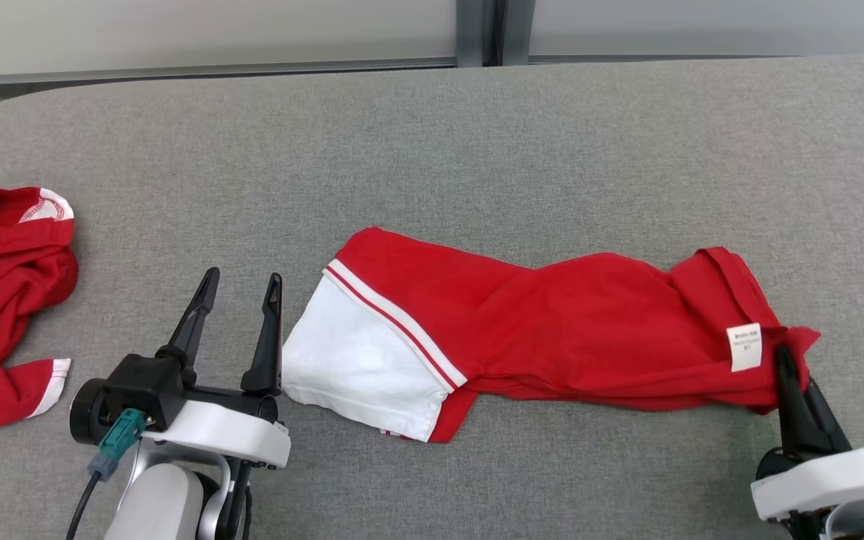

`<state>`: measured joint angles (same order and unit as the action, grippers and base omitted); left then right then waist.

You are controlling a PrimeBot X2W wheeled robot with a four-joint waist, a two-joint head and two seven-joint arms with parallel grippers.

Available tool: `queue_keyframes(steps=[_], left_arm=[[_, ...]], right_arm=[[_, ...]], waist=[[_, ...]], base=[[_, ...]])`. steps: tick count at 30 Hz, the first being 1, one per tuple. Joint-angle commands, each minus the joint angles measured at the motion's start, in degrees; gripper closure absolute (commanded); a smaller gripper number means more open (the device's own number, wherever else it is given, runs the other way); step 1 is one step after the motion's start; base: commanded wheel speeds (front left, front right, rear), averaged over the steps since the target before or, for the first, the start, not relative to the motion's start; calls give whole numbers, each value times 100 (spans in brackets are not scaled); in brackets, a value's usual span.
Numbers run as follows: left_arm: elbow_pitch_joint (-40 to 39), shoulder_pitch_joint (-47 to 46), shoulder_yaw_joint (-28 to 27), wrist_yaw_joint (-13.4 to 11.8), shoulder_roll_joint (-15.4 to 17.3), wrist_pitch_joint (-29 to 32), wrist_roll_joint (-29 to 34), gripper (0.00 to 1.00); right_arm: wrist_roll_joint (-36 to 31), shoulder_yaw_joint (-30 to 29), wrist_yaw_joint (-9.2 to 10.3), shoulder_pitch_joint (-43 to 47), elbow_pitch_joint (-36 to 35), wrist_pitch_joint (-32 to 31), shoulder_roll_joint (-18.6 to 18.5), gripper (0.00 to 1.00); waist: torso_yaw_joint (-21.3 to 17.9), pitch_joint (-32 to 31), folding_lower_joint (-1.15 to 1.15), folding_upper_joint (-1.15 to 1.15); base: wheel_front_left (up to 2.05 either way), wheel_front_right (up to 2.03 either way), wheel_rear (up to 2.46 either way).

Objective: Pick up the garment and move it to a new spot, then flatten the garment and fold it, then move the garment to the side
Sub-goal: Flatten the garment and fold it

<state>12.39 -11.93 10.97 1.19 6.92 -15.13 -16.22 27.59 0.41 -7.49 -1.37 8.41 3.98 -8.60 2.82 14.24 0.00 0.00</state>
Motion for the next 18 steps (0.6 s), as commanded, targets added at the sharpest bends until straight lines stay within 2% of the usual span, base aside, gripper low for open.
queue_keyframes(steps=[1, 2, 3, 12, 18], left_arm=[[7, 48, -27, 20, 46, -1, 12, 0], [18, 64, -26, 21, 46, -1, 8, 0], [30, 75, -24, 17, 47, 0, 5, 0], [-25, 279, -145, -116, 56, 0, -37, 0], [-51, 597, -225, -191, 93, 0, -46, 0]], right_arm=[[-1, -51, 0, 40, 8, 11, 11, 68], [3, -48, 0, 107, 47, -3, 49, 29], [-37, -65, 0, 138, 73, 26, 62, 0], [-678, -349, 0, 198, -407, 677, 83, 0], [-1209, -195, 0, 183, -822, 468, -30, 0]], waist=[[-3, -18, 0, 0], [-4, -34, 0, 0], [-3, -44, 0, 0], [-61, -265, 0, 0], [-120, -600, 0, 0]], base=[[0, 0, 0], [0, 0, 0], [0, 0, 0], [0, 0, 0], [0, 0, 0]])
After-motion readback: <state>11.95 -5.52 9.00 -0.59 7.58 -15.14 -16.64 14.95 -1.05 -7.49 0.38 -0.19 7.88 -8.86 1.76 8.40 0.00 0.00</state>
